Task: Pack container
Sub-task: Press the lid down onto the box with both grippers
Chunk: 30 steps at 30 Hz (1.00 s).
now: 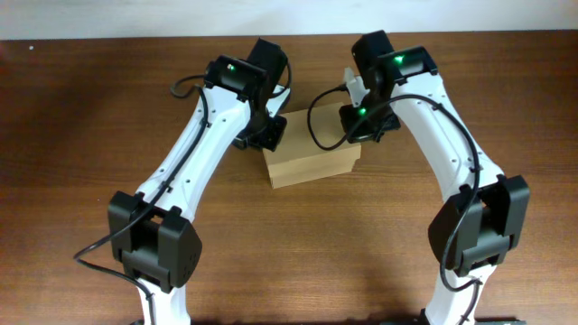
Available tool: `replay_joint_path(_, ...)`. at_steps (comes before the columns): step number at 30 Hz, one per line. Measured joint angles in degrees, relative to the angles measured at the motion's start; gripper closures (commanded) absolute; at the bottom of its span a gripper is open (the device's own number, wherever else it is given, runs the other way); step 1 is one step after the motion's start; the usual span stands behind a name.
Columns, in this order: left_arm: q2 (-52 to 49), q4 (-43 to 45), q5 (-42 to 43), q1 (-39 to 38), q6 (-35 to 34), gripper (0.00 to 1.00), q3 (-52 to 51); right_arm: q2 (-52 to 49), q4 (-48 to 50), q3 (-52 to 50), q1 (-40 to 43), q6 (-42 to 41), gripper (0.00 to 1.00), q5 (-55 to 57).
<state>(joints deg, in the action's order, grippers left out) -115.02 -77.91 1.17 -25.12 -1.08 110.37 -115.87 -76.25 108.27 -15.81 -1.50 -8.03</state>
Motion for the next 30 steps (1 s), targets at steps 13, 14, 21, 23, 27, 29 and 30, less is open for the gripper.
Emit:
replay_joint_path(13, 0.0, 5.46, 2.56, 0.0, 0.0, 0.98, -7.28, 0.0, 4.04, -6.12, 0.02, -0.04, 0.96, -0.87)
replay_joint_path(14, 0.0, 5.79, 2.69, 0.0, 0.0, 0.98, -7.69, 0.0, 4.2, -6.4, 0.02, 0.0, 0.96, -0.9)
replay_joint_path(21, 0.0, 7.91, 2.86, 0.0, 0.0, 0.98, -10.95, 0.0, 5.22, -7.48, 0.02, -0.02, 0.96, -1.31)
replay_joint_path(23, 0.28, 8.59, 2.97, 0.02, 0.0, 0.98, -11.67, 0.0, 5.68, -7.91, 0.02, -0.07, 0.96, -1.36)
replay_joint_path(27, 0.83, 9.46, 2.93, 0.02, -0.02, 0.98, -12.57, 0.33, 6.54, -8.44, 0.02, -0.09, 0.96, -1.44)
replay_joint_path(29, 0.92, 9.57, 2.82, 0.02, -0.02, 0.98, -12.63, 0.37, 7.45, -8.48, 0.02, -0.04, 0.96, -1.64)
replay_joint_path(30, 0.92, 9.55, 2.67, 0.02, -0.02, 0.98, -12.61, 0.37, 7.69, -8.48, 0.02, -0.04, 0.96, -1.77)
